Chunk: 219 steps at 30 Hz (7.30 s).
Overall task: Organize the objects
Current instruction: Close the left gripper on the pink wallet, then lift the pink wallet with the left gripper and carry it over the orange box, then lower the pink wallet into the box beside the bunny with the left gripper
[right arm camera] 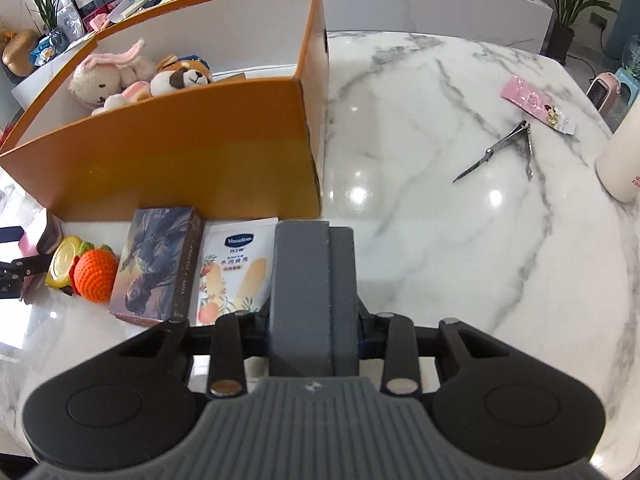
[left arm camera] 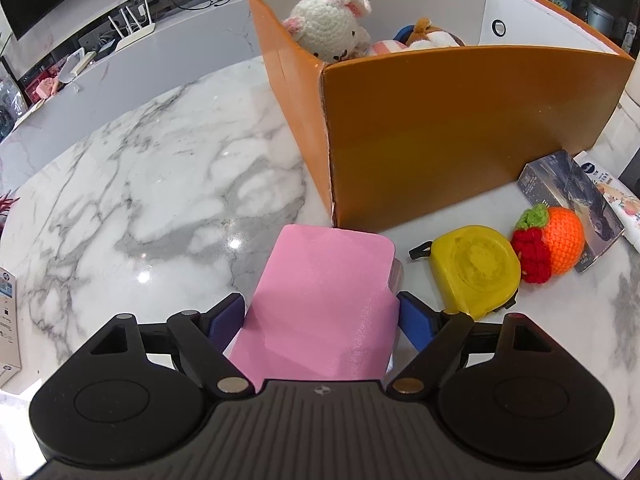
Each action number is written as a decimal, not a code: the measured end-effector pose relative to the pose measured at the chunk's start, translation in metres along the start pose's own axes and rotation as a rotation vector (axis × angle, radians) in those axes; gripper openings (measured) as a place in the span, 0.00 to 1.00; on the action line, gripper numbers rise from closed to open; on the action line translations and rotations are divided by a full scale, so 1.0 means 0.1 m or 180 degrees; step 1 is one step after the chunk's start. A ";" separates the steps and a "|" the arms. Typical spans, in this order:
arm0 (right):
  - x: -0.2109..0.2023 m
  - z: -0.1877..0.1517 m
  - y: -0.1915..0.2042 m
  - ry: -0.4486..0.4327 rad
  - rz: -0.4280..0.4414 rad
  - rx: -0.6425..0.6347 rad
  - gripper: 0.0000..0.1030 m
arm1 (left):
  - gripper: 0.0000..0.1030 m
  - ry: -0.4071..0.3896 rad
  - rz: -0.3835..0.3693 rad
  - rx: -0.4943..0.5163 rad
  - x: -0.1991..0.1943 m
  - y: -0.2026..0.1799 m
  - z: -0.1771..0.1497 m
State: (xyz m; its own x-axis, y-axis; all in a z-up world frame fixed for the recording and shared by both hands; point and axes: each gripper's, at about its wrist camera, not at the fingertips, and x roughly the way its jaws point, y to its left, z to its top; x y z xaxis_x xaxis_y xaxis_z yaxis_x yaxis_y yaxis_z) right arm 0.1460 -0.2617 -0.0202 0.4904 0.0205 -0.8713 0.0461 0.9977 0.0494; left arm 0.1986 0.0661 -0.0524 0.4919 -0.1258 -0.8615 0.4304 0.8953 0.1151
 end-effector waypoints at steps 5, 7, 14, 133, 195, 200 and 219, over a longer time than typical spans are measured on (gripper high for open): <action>-0.09 0.01 0.02 -0.0088 0.0021 -0.0050 0.35 | 0.91 0.0059 0.0004 -0.0049 -0.04 0.00 0.00; -0.14 0.02 0.00 -0.0130 0.0033 -0.0044 0.35 | 0.90 0.0089 0.0024 -0.0066 -0.07 0.00 -0.01; -0.28 0.05 -0.03 -0.0216 0.0088 -0.0040 0.35 | 0.90 0.0057 0.0090 -0.0077 -0.25 -0.04 0.01; 0.41 1.31 0.88 -0.0462 0.0603 -0.0097 0.35 | 0.90 -0.0461 0.0329 -0.1243 -0.18 -0.26 1.38; 0.58 1.20 0.99 -0.0332 0.0000 -0.0463 0.66 | 0.92 -0.0344 0.0589 -0.1067 -0.10 -0.46 1.36; 0.58 1.20 1.00 -0.0330 0.0005 -0.0465 0.67 | 0.92 -0.0297 0.0572 -0.0983 -0.06 -0.50 1.37; 0.54 1.20 1.04 -0.0360 0.0009 -0.0508 0.70 | 0.95 -0.0295 0.0396 -0.1092 -0.08 -0.47 1.38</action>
State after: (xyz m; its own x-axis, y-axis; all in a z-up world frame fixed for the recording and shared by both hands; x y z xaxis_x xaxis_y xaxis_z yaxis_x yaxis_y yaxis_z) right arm 0.2816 -0.1643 -0.0033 0.5854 0.0248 -0.8104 -0.0896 0.9954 -0.0342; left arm 0.2794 -0.0341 0.0173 0.5977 -0.0310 -0.8012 0.0923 0.9953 0.0304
